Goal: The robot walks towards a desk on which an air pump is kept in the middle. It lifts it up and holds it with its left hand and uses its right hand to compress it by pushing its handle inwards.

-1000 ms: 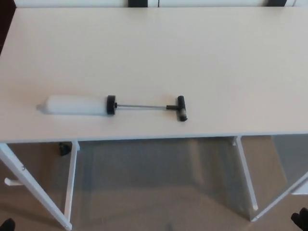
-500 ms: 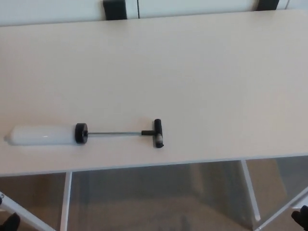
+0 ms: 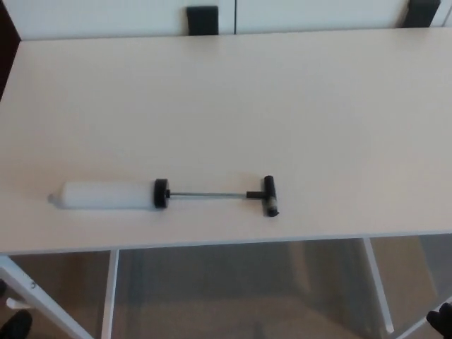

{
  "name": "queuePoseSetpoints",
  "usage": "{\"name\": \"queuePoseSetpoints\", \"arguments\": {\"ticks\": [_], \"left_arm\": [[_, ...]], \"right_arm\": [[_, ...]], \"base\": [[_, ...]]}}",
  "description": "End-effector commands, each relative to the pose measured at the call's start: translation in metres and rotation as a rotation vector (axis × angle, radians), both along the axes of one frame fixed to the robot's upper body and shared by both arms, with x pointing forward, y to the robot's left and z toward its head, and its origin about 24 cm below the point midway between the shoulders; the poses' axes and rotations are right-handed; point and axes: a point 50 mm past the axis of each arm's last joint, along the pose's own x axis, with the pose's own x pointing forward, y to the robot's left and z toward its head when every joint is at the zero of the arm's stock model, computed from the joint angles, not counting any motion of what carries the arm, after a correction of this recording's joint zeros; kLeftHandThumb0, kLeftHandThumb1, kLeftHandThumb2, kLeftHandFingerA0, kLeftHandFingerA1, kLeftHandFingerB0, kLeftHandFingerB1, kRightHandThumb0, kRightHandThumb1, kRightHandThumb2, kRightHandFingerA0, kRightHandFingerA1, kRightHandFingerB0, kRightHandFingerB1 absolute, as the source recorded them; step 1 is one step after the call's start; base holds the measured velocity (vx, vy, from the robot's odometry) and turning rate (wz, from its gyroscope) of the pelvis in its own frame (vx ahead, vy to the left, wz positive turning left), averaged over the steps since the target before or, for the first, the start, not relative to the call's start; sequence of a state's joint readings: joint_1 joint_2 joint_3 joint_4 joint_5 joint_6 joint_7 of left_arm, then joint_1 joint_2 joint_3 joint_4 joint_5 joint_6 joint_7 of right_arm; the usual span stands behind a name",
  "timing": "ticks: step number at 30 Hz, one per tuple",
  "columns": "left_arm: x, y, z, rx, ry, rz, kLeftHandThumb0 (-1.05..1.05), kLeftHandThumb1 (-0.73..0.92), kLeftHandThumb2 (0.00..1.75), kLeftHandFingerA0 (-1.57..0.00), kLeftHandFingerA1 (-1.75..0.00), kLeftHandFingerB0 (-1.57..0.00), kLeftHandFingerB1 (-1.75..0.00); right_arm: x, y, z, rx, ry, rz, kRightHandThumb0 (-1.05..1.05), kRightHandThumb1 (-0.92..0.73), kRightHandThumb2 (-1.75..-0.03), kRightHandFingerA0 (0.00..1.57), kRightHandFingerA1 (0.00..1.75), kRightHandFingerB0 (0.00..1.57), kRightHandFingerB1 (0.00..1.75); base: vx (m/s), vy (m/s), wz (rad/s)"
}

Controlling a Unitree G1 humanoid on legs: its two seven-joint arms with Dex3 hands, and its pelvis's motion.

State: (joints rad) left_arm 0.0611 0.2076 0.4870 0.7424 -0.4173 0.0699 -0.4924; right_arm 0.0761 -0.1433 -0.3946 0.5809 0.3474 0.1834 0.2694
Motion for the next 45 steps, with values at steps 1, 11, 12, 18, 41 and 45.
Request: {"name": "queuePoseSetpoints", "arguments": {"ticks": [1,11,12,18,41,45], "left_arm": [[0.001,0.002,0.002,-0.015,0.011,0.007,-0.08,0.50,0.93,-0.02,-0.47,-0.04,-0.44],[-0.006,-0.001,0.002,-0.018,0.030,0.012,-0.05,0.52,0.95,-0.03,-0.47,-0.06,-0.45],[-0.007,-0.001,0.002,-0.019,0.031,0.011,-0.05,0.52,0.95,-0.03,-0.47,-0.06,-0.45],[-0.044,-0.008,0.019,-0.031,0.013,-0.076,-0.09,0.46,0.90,-0.03,-0.47,-0.05,-0.45],[-0.109,-0.030,0.292,0.881,-0.818,-0.379,-0.33,0.49,0.63,-0.27,-0.38,-0.24,-0.35],[-0.094,-0.043,0.321,1.035,-0.930,-0.436,-0.34,0.50,0.62,-0.24,-0.36,-0.23,-0.33]], "right_arm": [[-0.002,-0.006,0.001,-0.015,-0.003,-0.016,-0.17,-0.58,-0.57,0.56,0.56,0.23,0.31],[-0.010,-0.004,-0.002,-0.016,0.007,-0.012,-0.18,-0.57,-0.57,0.49,0.52,0.22,0.32],[-0.010,-0.004,-0.002,-0.015,0.007,-0.011,-0.18,-0.57,-0.57,0.49,0.52,0.22,0.32],[-0.033,0.005,0.003,0.009,-0.018,0.032,-0.13,-0.42,-0.89,0.36,0.61,0.12,0.49],[-0.071,0.016,0.031,0.037,-0.088,0.115,-0.18,-0.51,-0.54,0.40,0.43,0.24,0.32],[-0.071,0.016,0.032,0.047,-0.092,0.108,-0.13,-0.35,-0.84,0.30,0.58,0.12,0.49]], "base": [[0.00,0.000,0.00],[0.01,-0.091,0.01],[0.00,0.000,0.00],[0.00,0.000,0.00],[0.00,0.000,0.00],[0.00,0.000,0.00]]}}
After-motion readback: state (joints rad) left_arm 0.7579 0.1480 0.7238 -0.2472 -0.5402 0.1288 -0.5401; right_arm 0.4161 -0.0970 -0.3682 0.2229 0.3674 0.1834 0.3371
